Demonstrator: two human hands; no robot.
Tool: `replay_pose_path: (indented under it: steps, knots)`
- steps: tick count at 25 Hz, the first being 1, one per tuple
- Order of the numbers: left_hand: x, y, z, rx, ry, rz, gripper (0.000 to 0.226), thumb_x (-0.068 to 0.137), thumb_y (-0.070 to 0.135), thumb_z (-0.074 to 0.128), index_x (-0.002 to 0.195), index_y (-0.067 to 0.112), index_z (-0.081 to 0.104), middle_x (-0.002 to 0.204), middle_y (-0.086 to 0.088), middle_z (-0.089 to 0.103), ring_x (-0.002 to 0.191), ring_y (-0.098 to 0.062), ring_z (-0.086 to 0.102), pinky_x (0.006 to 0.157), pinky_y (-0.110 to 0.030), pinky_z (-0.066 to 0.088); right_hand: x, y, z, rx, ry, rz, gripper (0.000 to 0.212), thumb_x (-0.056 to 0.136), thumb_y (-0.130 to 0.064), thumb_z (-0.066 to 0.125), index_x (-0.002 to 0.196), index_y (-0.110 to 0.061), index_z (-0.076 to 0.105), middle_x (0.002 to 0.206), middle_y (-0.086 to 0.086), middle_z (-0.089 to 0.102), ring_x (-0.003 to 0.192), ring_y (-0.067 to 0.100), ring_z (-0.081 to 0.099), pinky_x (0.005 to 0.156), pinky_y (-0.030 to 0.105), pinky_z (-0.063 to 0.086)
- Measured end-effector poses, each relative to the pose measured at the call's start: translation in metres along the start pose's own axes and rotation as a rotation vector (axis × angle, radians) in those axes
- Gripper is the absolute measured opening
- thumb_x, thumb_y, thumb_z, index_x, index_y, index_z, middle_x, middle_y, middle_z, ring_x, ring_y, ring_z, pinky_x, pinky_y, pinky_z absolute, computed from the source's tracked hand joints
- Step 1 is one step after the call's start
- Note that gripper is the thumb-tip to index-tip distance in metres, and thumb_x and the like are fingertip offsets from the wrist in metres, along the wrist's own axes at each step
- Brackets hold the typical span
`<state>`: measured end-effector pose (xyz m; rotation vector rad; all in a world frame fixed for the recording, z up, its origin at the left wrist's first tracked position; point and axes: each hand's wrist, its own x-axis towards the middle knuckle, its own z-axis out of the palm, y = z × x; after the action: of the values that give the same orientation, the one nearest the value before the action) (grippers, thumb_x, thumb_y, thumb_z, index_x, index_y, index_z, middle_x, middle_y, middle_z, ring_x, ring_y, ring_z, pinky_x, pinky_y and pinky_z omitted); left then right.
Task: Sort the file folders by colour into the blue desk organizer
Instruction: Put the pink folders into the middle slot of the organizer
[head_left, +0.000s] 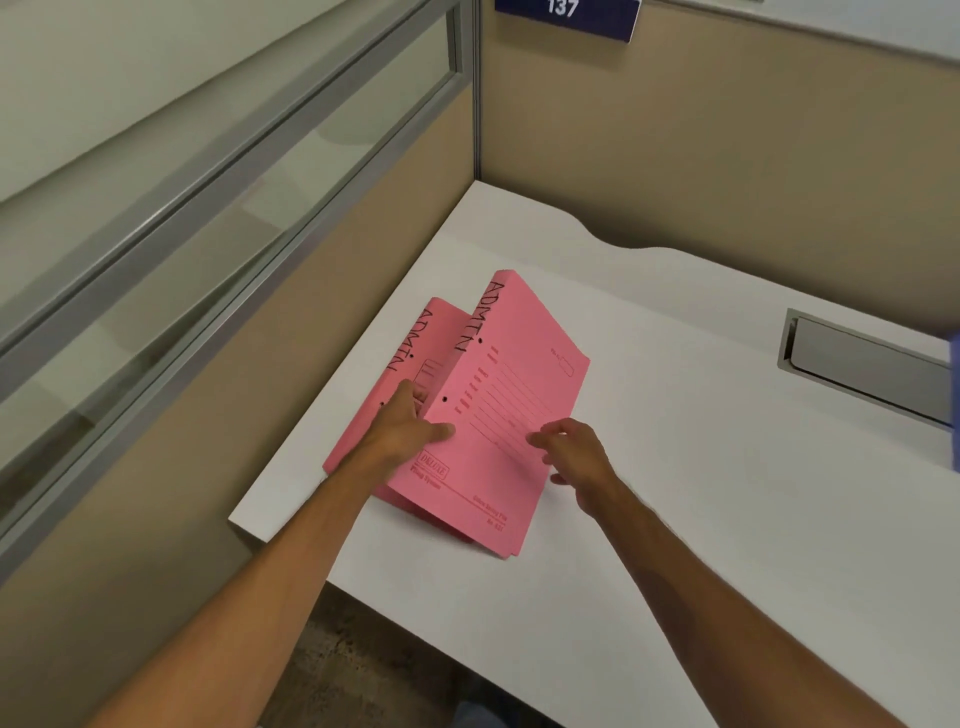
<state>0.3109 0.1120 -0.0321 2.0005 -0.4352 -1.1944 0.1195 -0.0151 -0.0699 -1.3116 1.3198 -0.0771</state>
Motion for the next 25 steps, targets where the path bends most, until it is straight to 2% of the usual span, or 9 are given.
replay_pose_path:
  steps: [2,4,6,9,11,14,18,22,25]
  knots:
    - [-0.016,0.014,0.011,0.016,0.006,0.068,0.038,0.086,0.008,0.07,0.109,0.016,0.041,0.103,-0.005,0.065,0.084,-0.027,0.071,0.066,-0.044,0.062,-0.012,-0.021,-0.011,0.027,0.031,-0.103,0.017,0.09,-0.025,0.066,0.102,-0.014,0.061,0.106,0.002,0.067,0.095,0.023,0.066,0.082,0.041,0.059]
    - [-0.032,0.026,0.027,0.081,0.038,0.152,0.035,0.089,0.008,0.066,0.107,0.017,0.037,0.101,-0.002,0.065,0.08,-0.022,0.07,0.057,-0.034,0.061,-0.027,-0.043,-0.027,0.083,0.064,-0.188,0.016,0.091,-0.027,0.064,0.1,-0.015,0.063,0.102,0.001,0.07,0.089,0.021,0.07,0.079,0.042,0.061]
    - [-0.047,0.039,0.049,0.159,0.095,0.243,0.036,0.089,0.006,0.063,0.106,0.018,0.033,0.101,-0.003,0.062,0.076,-0.015,0.066,0.047,-0.018,0.053,-0.045,-0.062,-0.043,0.133,0.095,-0.26,0.022,0.09,-0.035,0.065,0.099,-0.015,0.065,0.098,0.0,0.071,0.085,0.021,0.072,0.072,0.042,0.063]
    - [-0.066,0.059,0.087,0.205,0.139,0.373,0.041,0.087,0.005,0.064,0.106,0.02,0.031,0.099,-0.006,0.056,0.074,-0.015,0.06,0.042,-0.013,0.044,-0.07,-0.084,-0.068,0.174,0.149,-0.342,0.035,0.086,-0.047,0.068,0.102,-0.016,0.065,0.097,0.0,0.07,0.076,0.018,0.074,0.062,0.041,0.063]
    - [-0.078,0.069,0.114,0.207,0.146,0.457,0.041,0.087,0.005,0.063,0.109,0.02,0.032,0.101,-0.007,0.059,0.07,-0.014,0.06,0.04,-0.014,0.043,-0.083,-0.091,-0.085,0.167,0.203,-0.36,0.045,0.083,-0.051,0.07,0.108,-0.015,0.061,0.099,0.0,0.069,0.071,0.016,0.074,0.055,0.037,0.062]
    - [-0.098,0.081,0.152,0.218,0.162,0.575,0.042,0.089,0.008,0.065,0.115,0.018,0.034,0.11,-0.007,0.061,0.08,-0.023,0.064,0.056,-0.027,0.054,-0.1,-0.09,-0.114,0.117,0.311,-0.343,0.056,0.079,-0.056,0.072,0.115,-0.019,0.051,0.102,0.0,0.068,0.067,0.016,0.073,0.047,0.029,0.058]
    - [-0.118,0.088,0.199,0.273,0.216,0.695,0.047,0.089,0.015,0.068,0.119,0.016,0.032,0.121,-0.01,0.059,0.1,-0.029,0.063,0.08,-0.046,0.059,-0.121,-0.081,-0.154,0.064,0.468,-0.358,0.061,0.075,-0.059,0.075,0.114,-0.019,0.05,0.108,0.002,0.067,0.061,0.017,0.073,0.045,0.028,0.058]
    - [-0.137,0.096,0.254,0.324,0.198,0.811,0.049,0.091,0.018,0.065,0.126,0.014,0.031,0.126,-0.014,0.053,0.105,-0.032,0.061,0.087,-0.048,0.056,-0.144,-0.069,-0.206,0.031,0.622,-0.386,0.059,0.075,-0.057,0.076,0.112,-0.019,0.051,0.106,-0.001,0.067,0.073,0.024,0.073,0.047,0.033,0.061]
    - [-0.149,0.109,0.296,0.34,0.152,0.844,0.057,0.091,0.022,0.065,0.136,0.009,0.033,0.133,-0.015,0.05,0.113,-0.034,0.059,0.094,-0.05,0.053,-0.161,-0.057,-0.248,0.011,0.7,-0.441,0.047,0.078,-0.045,0.075,0.112,-0.019,0.054,0.105,-0.003,0.067,0.085,0.022,0.07,0.058,0.041,0.063]
